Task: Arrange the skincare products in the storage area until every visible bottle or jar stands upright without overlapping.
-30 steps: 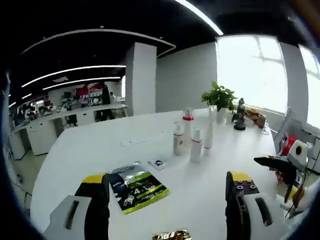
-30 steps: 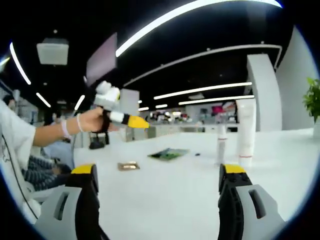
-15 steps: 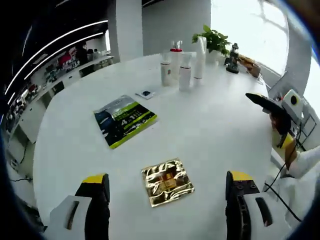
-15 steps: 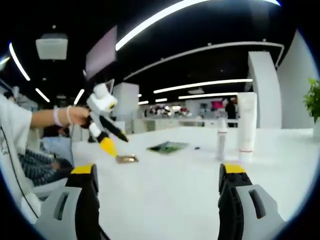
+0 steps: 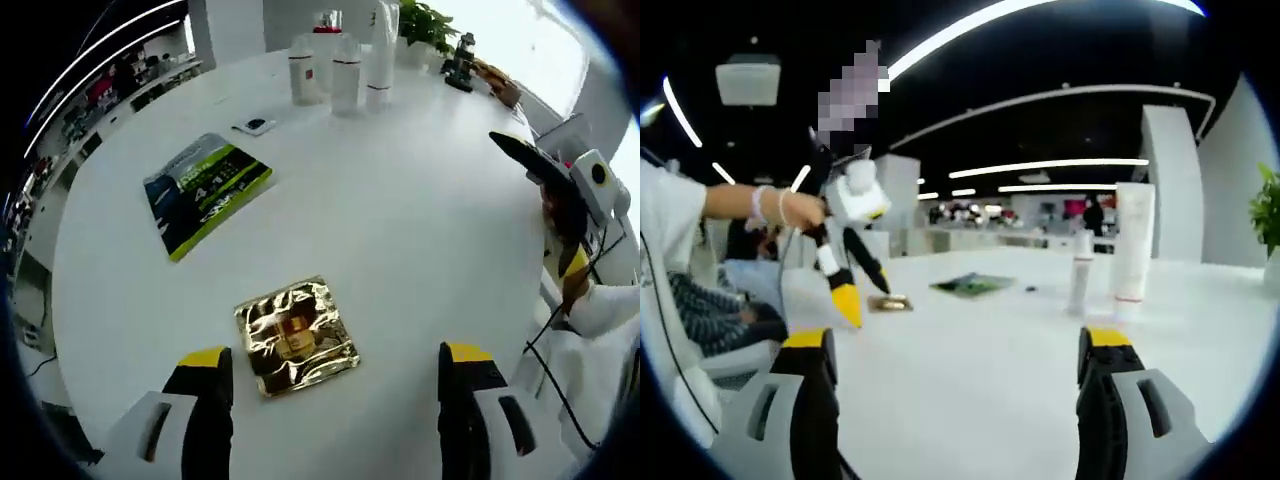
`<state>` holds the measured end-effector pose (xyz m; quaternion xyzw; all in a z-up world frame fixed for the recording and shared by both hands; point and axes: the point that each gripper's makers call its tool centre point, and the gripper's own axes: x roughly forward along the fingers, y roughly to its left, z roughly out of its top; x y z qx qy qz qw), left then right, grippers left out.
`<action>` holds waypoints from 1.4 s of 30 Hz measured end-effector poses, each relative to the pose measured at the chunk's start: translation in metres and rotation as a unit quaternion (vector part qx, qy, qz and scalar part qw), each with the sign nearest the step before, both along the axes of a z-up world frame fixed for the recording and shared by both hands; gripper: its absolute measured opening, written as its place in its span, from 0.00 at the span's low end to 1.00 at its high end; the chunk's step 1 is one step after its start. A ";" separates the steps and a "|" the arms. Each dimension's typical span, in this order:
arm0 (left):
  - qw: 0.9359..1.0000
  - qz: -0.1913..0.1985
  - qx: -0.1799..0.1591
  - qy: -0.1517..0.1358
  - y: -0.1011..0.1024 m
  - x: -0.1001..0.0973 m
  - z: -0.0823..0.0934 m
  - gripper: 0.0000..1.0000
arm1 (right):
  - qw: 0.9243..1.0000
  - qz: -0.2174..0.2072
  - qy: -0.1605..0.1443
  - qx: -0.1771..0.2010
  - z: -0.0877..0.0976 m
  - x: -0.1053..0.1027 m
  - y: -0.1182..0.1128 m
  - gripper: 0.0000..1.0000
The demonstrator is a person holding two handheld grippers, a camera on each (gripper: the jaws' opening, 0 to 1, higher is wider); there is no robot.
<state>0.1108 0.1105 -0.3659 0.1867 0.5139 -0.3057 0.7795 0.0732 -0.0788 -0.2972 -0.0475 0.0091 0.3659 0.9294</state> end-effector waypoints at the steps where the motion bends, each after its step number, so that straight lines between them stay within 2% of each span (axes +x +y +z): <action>1: 1.000 0.000 0.005 0.001 0.001 0.002 0.000 0.77 | 1.000 0.000 0.000 0.000 0.000 0.000 0.000 1.00; 3: 1.000 0.011 -0.001 0.011 -0.001 0.008 0.002 0.74 | 1.000 -0.001 0.002 -0.001 -0.001 0.000 -0.001 1.00; 8: 0.999 0.012 0.020 0.024 0.004 0.012 0.002 0.64 | 1.000 -0.004 0.000 -0.014 -0.004 0.001 -0.002 0.99; 9: 0.999 0.015 0.020 0.024 0.005 0.013 0.003 0.60 | 1.000 -0.004 0.000 -0.016 -0.004 0.001 -0.001 0.99; 11: 0.999 0.007 0.022 0.029 0.005 0.011 0.003 0.55 | 1.000 0.002 0.000 -0.014 -0.004 0.000 0.001 1.00; 13: 0.999 0.010 0.022 0.032 0.005 0.010 0.004 0.53 | 1.000 0.004 0.002 -0.012 -0.004 0.000 0.001 1.00; 17: 0.999 0.017 0.026 0.032 0.008 0.010 0.004 0.42 | 1.000 0.004 0.001 -0.014 -0.004 0.000 0.002 1.00; 19: 0.999 0.020 0.022 0.034 0.008 0.010 0.004 0.42 | 1.000 0.003 -0.001 -0.015 -0.003 0.000 0.002 1.00; 21: 0.999 0.021 0.020 0.034 0.000 -0.006 0.003 0.42 | 1.000 0.002 -0.002 -0.016 -0.003 0.001 0.001 1.00; 23: 0.999 0.019 0.018 0.035 -0.001 -0.011 0.002 0.42 | 1.000 0.000 -0.003 -0.021 -0.004 0.002 0.000 1.00; 27: 0.999 0.023 -0.012 0.036 0.001 0.002 0.007 0.41 | 1.000 -0.002 -0.004 -0.026 -0.005 0.003 -0.001 1.00; 29: 0.999 0.023 -0.026 0.026 0.000 0.007 0.012 0.41 | 1.000 -0.001 -0.004 -0.026 -0.005 0.003 -0.001 1.00; 33: 0.997 0.029 -0.076 -0.007 -0.006 0.016 0.029 0.41 | 1.000 -0.001 -0.005 -0.025 -0.004 0.003 0.000 1.00; 35: 0.994 0.022 -0.104 -0.034 -0.009 0.020 0.039 0.42 | 1.000 -0.001 -0.006 -0.025 -0.003 0.003 0.000 1.00; 36: 0.989 0.011 -0.127 -0.068 -0.013 0.025 0.048 0.42 | 1.000 0.000 -0.006 -0.025 -0.003 0.003 0.000 1.00; 37: 0.988 0.016 -0.135 -0.078 -0.013 0.026 0.051 0.42 | 1.000 0.000 -0.007 -0.024 -0.003 0.003 0.000 1.00; 38: 0.983 0.027 -0.152 -0.101 -0.013 0.028 0.057 0.42 | 1.000 0.002 -0.008 -0.025 -0.002 0.002 0.001 1.00; 39: 0.975 0.013 -0.173 -0.136 -0.016 0.030 0.065 0.42 | 1.000 0.001 -0.010 -0.024 -0.001 0.002 0.001 1.00; 40: 0.968 0.030 -0.192 -0.161 -0.014 0.035 0.072 0.42 | 1.000 0.001 -0.010 -0.023 -0.001 0.003 0.001 1.00; 41: 0.963 0.026 -0.203 -0.177 -0.016 0.035 0.077 0.41 | 1.000 0.000 -0.010 -0.021 -0.001 0.003 0.001 1.00; 42: 0.955 0.030 -0.222 -0.197 -0.015 0.041 0.083 0.41 | 1.000 0.000 -0.010 -0.020 -0.001 0.003 0.001 1.00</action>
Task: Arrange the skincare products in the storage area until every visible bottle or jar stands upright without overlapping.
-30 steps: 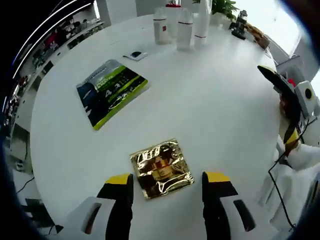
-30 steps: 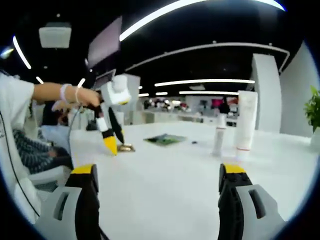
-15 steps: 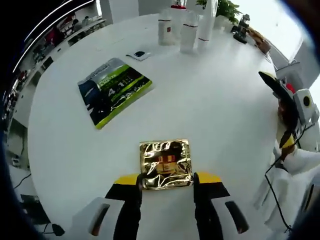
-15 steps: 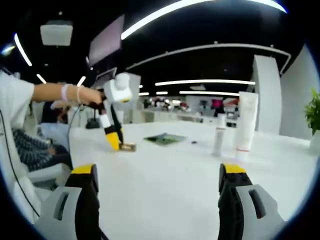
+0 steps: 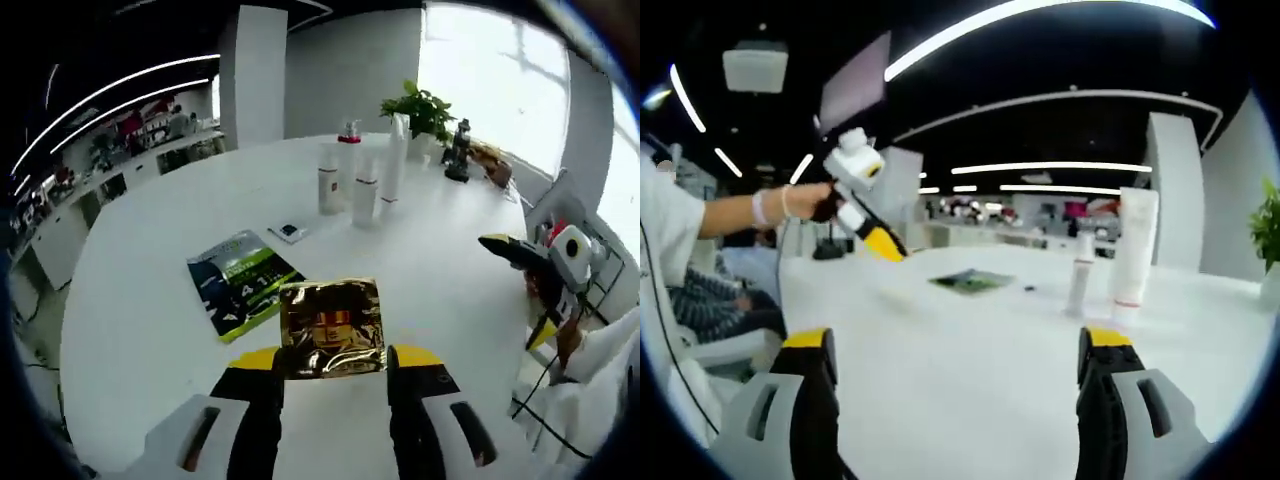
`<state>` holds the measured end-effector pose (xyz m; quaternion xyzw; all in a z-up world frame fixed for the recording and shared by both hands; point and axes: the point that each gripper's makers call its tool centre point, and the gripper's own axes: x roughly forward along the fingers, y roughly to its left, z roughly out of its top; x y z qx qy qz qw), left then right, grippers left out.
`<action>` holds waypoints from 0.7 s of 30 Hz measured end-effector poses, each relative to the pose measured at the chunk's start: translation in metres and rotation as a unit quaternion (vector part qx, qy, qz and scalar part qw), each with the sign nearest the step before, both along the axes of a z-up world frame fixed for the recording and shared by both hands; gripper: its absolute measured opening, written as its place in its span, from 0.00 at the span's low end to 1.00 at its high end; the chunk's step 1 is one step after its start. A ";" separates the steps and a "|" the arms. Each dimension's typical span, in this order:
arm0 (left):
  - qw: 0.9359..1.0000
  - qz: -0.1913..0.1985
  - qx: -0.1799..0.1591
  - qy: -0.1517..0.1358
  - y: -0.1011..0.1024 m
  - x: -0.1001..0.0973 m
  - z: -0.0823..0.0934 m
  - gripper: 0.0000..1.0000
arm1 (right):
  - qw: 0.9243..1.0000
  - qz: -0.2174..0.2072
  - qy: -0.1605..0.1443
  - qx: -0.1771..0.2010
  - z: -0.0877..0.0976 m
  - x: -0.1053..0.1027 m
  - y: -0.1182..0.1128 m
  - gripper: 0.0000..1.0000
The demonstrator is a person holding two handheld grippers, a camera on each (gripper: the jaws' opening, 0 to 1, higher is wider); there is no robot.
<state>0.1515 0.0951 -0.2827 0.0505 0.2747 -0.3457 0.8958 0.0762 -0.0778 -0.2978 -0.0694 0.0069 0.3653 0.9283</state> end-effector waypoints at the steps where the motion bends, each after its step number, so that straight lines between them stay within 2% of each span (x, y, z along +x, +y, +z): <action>1: 1.000 0.010 -0.016 -0.012 -0.001 0.001 0.004 0.41 | 1.000 0.001 0.001 0.001 0.000 0.000 0.000 1.00; 4: 0.997 0.014 -0.032 -0.067 -0.006 -0.001 0.015 0.41 | 1.000 0.003 0.001 0.000 0.000 -0.001 0.003 1.00; 7: 0.995 0.014 -0.035 -0.090 -0.010 -0.007 0.015 0.41 | 1.000 0.006 0.000 0.001 0.001 -0.001 0.005 1.00; 10: 0.992 0.015 -0.072 -0.106 -0.015 -0.016 0.020 0.41 | 1.000 0.011 -0.003 0.009 0.005 -0.003 0.008 1.00; 11: 0.989 0.022 -0.087 -0.117 -0.016 -0.017 0.023 0.41 | 1.000 0.011 -0.004 0.011 0.006 -0.004 0.008 1.00; 14: 0.984 0.036 -0.093 -0.146 -0.013 -0.024 0.024 0.41 | 1.000 0.013 -0.007 0.019 0.009 -0.005 0.009 1.00; 16: 0.977 0.049 -0.117 -0.169 -0.014 -0.026 0.032 0.41 | 0.999 0.016 -0.005 0.028 0.010 -0.006 0.010 1.00; 18: 0.975 0.052 -0.129 -0.173 -0.016 -0.030 0.034 0.41 | 0.999 0.018 -0.002 0.037 0.012 -0.006 0.011 1.00; 20: 0.969 0.061 -0.139 -0.192 -0.016 -0.035 0.038 0.41 | 0.998 0.025 -0.001 0.052 0.017 -0.007 0.014 1.00; 21: 0.969 0.062 -0.140 -0.194 -0.016 -0.038 0.037 0.41 | 0.998 0.026 -0.004 0.059 0.021 -0.008 0.015 1.00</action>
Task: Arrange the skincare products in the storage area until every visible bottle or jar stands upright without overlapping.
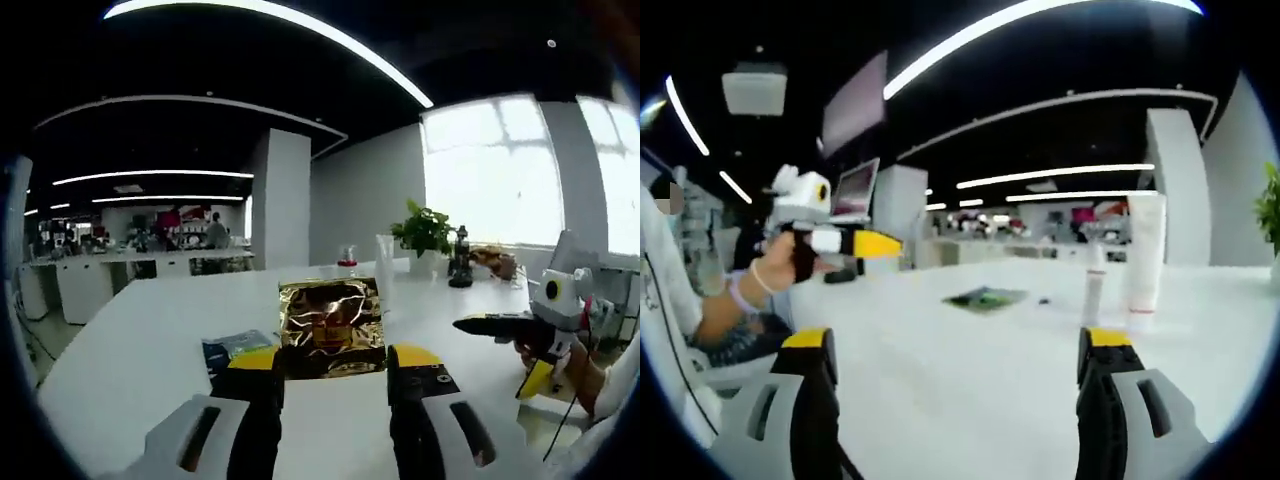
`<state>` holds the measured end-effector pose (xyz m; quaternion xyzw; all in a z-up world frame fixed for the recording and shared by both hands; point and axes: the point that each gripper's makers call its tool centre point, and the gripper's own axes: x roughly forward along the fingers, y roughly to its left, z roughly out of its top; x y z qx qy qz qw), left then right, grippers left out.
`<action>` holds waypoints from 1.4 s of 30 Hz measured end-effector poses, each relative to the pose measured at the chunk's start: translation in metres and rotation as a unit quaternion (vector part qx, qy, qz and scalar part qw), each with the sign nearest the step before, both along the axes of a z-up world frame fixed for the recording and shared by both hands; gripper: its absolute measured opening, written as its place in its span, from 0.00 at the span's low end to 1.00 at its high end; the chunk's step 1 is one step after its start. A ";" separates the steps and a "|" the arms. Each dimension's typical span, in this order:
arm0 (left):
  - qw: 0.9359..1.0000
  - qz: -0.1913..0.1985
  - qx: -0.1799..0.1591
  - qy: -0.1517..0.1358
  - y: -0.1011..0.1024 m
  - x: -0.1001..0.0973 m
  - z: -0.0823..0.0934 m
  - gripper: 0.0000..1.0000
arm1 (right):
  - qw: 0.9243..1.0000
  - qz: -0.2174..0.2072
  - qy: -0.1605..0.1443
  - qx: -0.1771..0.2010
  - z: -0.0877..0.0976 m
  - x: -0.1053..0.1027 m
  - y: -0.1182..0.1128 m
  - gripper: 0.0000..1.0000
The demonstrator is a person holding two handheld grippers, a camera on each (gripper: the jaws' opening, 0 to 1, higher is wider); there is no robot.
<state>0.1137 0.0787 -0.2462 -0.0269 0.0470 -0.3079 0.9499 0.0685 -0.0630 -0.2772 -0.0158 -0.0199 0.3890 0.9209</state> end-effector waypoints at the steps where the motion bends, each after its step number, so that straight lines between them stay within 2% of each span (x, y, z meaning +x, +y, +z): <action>1: 1.000 0.003 -0.006 -0.002 0.000 -0.002 0.000 0.41 | 1.000 0.002 -0.001 0.004 0.002 0.000 0.001 1.00; 8: 0.999 0.009 -0.044 -0.006 0.002 -0.010 -0.001 0.41 | 1.000 0.013 -0.009 0.011 0.017 0.000 0.009 0.99; 12: 0.999 0.017 -0.045 -0.010 0.004 -0.010 -0.002 0.41 | 1.000 0.026 -0.002 0.018 0.022 0.002 0.014 0.97; 16: 0.999 0.031 -0.025 -0.024 0.002 -0.011 -0.003 0.41 | 0.998 0.048 0.006 0.047 0.036 0.001 0.022 0.94; 19: 0.999 0.036 -0.015 -0.033 -0.002 -0.014 -0.005 0.41 | 0.996 0.067 0.010 0.063 0.046 -0.002 0.030 0.86; 22: 0.998 0.041 -0.009 -0.042 -0.006 -0.017 -0.006 0.41 | 0.991 0.093 0.027 0.096 0.059 -0.004 0.040 0.78; 26: 0.998 0.044 0.003 -0.051 -0.011 -0.022 -0.007 0.41 | 0.987 0.115 0.044 0.101 0.065 -0.003 0.051 0.69; 35: 0.997 0.038 0.011 -0.065 -0.020 -0.028 -0.005 0.41 | 0.980 0.150 0.079 0.101 0.067 0.001 0.079 0.52; 42: 0.996 0.037 0.019 -0.079 -0.026 -0.033 -0.003 0.41 | 0.977 0.158 0.103 0.099 0.061 0.005 0.090 0.40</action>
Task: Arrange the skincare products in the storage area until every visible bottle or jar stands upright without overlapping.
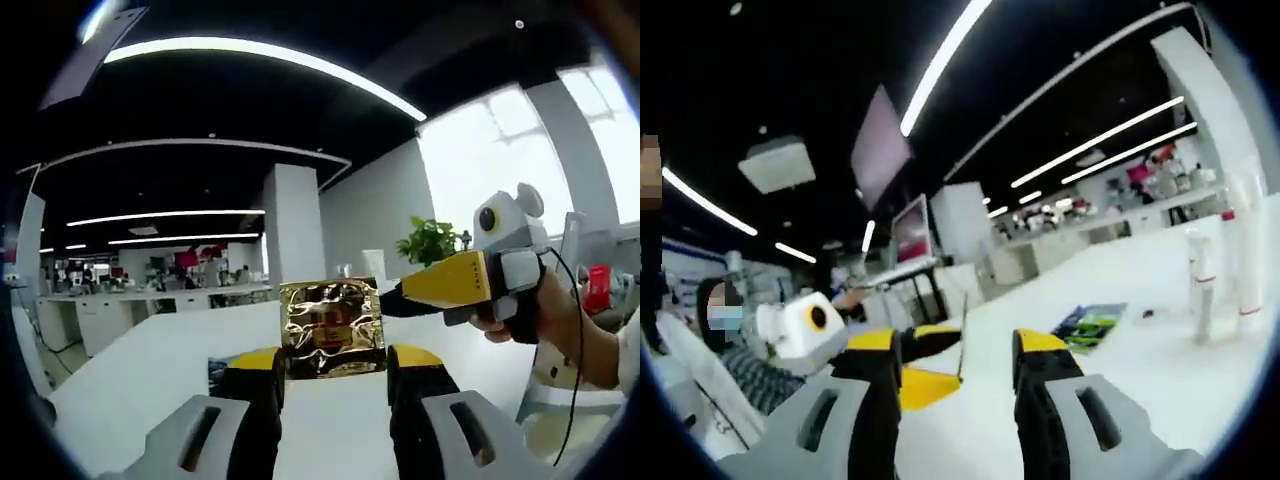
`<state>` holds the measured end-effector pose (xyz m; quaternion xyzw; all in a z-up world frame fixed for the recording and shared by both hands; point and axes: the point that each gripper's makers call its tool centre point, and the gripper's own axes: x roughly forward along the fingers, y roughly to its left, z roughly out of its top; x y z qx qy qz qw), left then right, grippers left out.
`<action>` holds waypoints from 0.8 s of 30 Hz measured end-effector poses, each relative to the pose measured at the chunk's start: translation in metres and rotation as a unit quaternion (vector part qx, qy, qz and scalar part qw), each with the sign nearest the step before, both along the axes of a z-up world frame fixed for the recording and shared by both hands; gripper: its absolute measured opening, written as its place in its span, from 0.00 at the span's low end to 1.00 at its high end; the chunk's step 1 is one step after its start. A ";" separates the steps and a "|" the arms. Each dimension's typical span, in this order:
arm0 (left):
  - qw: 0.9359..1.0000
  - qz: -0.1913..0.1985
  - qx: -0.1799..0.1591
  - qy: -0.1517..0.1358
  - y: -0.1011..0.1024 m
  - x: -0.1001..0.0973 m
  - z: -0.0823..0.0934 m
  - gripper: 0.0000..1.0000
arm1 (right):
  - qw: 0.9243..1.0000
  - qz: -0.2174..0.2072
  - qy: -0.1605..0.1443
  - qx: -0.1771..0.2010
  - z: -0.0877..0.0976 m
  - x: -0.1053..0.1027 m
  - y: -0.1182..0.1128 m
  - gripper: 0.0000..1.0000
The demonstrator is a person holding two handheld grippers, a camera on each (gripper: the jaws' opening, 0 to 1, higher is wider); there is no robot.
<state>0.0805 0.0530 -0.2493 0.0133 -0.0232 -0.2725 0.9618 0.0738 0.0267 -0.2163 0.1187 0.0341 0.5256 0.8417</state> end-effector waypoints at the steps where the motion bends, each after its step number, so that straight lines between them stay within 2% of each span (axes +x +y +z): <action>1: 1.000 0.001 0.003 -0.006 -0.001 -0.001 0.001 0.41 | 1.000 0.001 0.004 -0.002 -0.002 0.000 0.001 0.38; 7: 1.000 0.001 0.011 -0.014 -0.004 -0.002 0.001 0.41 | 1.000 0.006 0.022 -0.002 -0.007 0.000 0.004 0.27; 15: 1.000 -0.003 0.012 -0.013 -0.008 -0.003 -0.003 0.41 | 0.999 -0.001 0.033 -0.003 -0.010 0.005 -0.001 0.01; 24: 1.000 -0.017 0.022 -0.013 -0.012 -0.004 -0.008 0.42 | 1.000 -0.013 0.022 -0.011 -0.014 0.004 -0.007 0.00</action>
